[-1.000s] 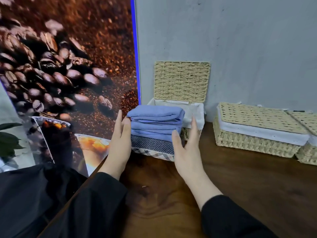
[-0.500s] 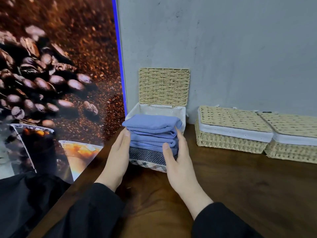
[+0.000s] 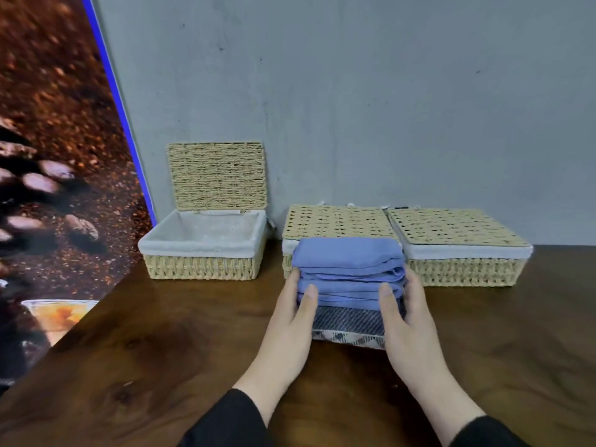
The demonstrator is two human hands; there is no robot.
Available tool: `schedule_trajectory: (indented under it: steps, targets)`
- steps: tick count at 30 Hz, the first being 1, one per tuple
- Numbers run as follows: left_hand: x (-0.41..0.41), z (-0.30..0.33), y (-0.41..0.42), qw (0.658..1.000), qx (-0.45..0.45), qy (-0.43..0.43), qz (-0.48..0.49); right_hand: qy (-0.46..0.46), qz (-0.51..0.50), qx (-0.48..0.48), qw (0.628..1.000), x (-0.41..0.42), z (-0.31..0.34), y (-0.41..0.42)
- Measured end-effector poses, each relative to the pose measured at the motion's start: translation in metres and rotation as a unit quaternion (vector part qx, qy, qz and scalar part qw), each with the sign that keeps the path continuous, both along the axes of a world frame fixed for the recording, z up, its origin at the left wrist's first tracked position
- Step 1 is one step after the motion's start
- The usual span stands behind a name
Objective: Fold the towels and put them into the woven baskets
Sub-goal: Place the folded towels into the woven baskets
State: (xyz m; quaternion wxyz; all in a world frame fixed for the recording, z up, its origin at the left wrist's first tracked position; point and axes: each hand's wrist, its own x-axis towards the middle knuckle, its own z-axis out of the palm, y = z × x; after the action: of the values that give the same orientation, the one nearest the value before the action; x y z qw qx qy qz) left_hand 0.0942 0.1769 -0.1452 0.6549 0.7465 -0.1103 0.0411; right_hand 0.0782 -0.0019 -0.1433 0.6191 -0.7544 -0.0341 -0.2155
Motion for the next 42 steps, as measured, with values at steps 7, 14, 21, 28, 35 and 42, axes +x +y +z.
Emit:
schedule_trajectory:
  steps: [7,14,21,28,35,42]
  targets:
    - [0.031,-0.002,-0.052,1.0,0.012,0.017,-0.011,0.015,0.015,-0.034,0.999,0.026,0.004,-0.052]
    - [0.049,0.0,-0.004,0.969,0.11,-0.125,0.183,-0.049,-0.112,-0.052,0.991,0.022,0.006,-0.053]
    - [0.107,-0.004,0.121,0.823,0.437,-0.149,0.332,-0.307,-0.135,-0.22,0.916,-0.003,0.008,-0.03]
    - [0.106,0.006,0.123,0.815,0.456,-0.211,0.289,-0.163,0.031,-0.323,0.932,0.005,0.001,0.053]
    - [0.043,0.006,0.096,0.847,0.399,-0.28,0.213,-0.117,0.058,-0.25,0.959,0.022,0.002,0.123]
    - [-0.017,0.01,0.094,0.856,0.349,-0.329,0.195,-0.151,0.042,-0.369,0.916,0.012,-0.01,0.115]
